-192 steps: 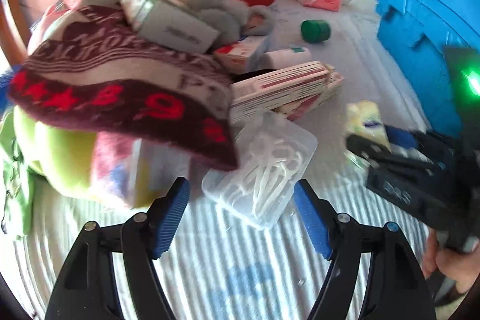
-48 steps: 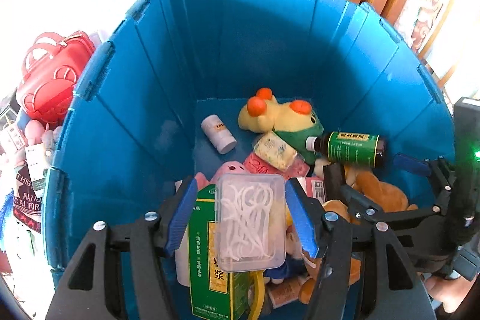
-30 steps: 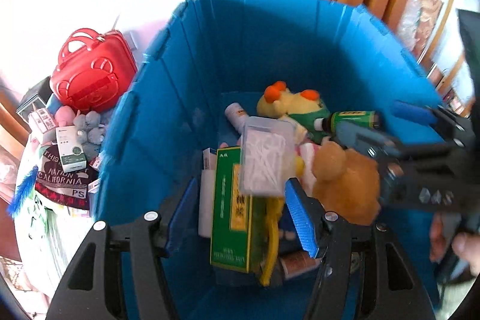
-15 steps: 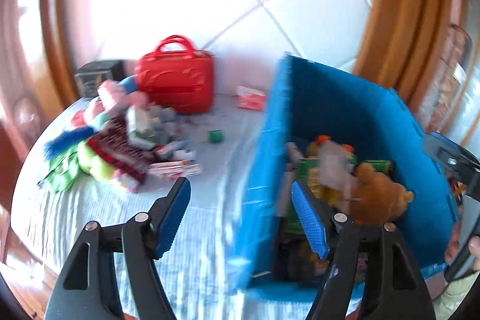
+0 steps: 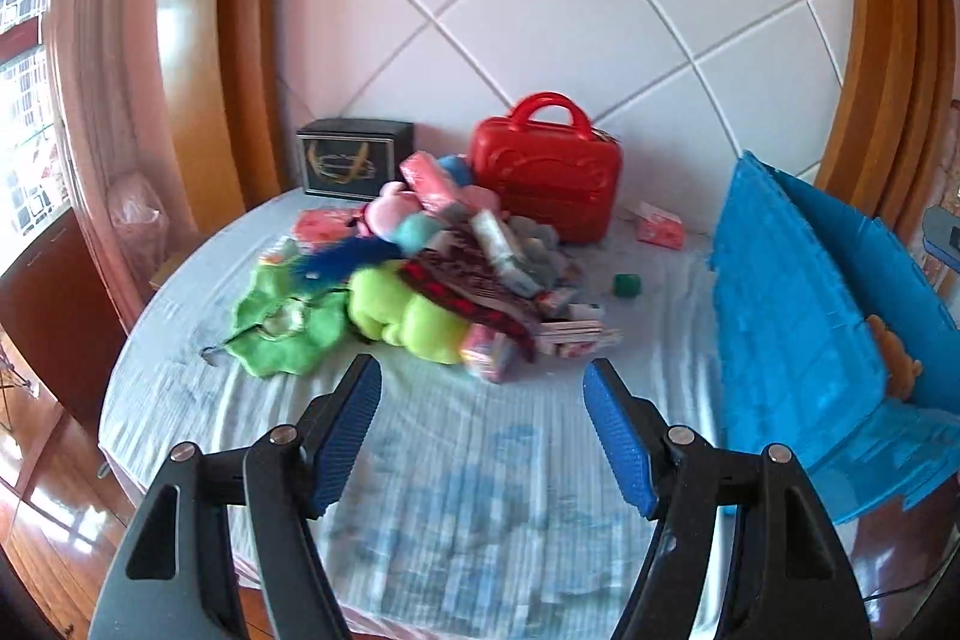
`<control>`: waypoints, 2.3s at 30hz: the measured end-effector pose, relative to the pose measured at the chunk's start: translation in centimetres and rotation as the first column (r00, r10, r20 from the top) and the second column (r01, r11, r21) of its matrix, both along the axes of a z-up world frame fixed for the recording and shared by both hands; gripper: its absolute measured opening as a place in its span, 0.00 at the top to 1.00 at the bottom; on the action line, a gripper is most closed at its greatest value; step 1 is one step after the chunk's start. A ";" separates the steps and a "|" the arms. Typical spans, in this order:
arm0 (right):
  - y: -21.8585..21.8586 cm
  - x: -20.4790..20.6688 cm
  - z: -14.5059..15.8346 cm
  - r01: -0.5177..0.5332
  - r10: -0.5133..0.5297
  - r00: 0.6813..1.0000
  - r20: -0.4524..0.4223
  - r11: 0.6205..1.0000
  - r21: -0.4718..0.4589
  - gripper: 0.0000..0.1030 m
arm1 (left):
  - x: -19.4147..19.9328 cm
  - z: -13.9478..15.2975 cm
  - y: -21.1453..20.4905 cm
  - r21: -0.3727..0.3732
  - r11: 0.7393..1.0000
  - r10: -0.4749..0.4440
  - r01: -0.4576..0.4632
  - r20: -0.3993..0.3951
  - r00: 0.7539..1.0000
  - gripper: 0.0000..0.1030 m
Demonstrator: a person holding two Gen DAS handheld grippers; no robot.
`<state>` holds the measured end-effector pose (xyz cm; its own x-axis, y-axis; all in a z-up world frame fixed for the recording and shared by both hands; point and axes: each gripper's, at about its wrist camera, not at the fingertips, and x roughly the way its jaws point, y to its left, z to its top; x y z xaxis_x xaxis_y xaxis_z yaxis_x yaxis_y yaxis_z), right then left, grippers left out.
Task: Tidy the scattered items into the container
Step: 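Move both tools back to the pile of items on the bed, then grasp the pink tissue pack with the left tool while the right grasps the white-green medicine box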
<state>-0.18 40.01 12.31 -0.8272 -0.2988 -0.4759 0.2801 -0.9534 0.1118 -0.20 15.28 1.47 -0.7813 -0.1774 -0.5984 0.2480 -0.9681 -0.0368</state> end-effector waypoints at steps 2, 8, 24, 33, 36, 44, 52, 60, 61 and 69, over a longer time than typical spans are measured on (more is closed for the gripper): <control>-3.2 0.0 -0.7 -0.021 0.021 1.000 0.016 1.000 0.007 0.00 | 0.4 -0.5 -3.0 0.003 1.000 0.024 -0.024 0.007 1.000 0.33; -9.0 -2.4 -4.3 -0.030 0.027 0.989 0.148 0.999 0.016 0.00 | -0.1 -2.9 -8.3 0.050 0.998 0.023 -0.027 0.069 0.997 0.33; -13.9 -13.9 -16.3 -0.086 0.091 0.917 0.387 0.996 -0.029 0.00 | -7.9 -8.9 -12.4 0.080 0.996 0.023 -0.042 0.222 0.975 0.33; -16.6 -18.2 -20.3 -0.036 0.037 0.878 0.478 0.999 -0.011 0.00 | -14.2 -11.6 -14.7 0.093 0.994 -0.077 0.052 0.289 0.954 0.33; -17.1 -19.9 -20.3 0.030 -0.023 0.872 0.488 1.000 -0.007 0.00 | -16.5 -10.2 -15.7 0.085 0.989 -0.141 0.123 0.258 0.956 0.33; -19.2 -25.5 -16.2 0.084 -0.089 0.908 0.410 0.996 0.030 0.00 | -24.3 -4.3 -20.3 0.042 0.987 -0.158 0.153 0.164 0.974 0.33; -19.7 -33.0 -15.3 0.112 -0.131 0.914 0.384 0.991 0.071 0.00 | -35.6 -2.2 -22.0 0.137 0.982 -0.156 0.132 0.187 0.970 0.33; -18.0 -38.6 -19.4 0.146 -0.182 0.887 0.425 0.982 0.117 0.00 | -47.5 -9.7 -19.2 0.144 0.984 -0.146 0.103 0.328 0.933 0.33; -17.7 -39.3 -20.3 0.148 -0.183 0.880 0.439 0.982 0.113 0.00 | -48.4 -10.6 -18.8 0.121 0.987 -0.139 0.104 0.338 0.931 0.33; -16.9 -43.3 -27.0 0.152 -0.191 0.826 0.530 0.981 0.116 0.00 | -52.5 -14.6 -17.4 0.070 0.994 -0.100 0.081 0.353 0.930 0.20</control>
<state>-43.46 23.10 -14.67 -0.4706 -0.1279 -0.8730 0.0255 -0.9910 0.1315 -52.72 -2.11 -13.14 -0.5270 -0.0760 -0.8465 0.1656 -0.9861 -0.0146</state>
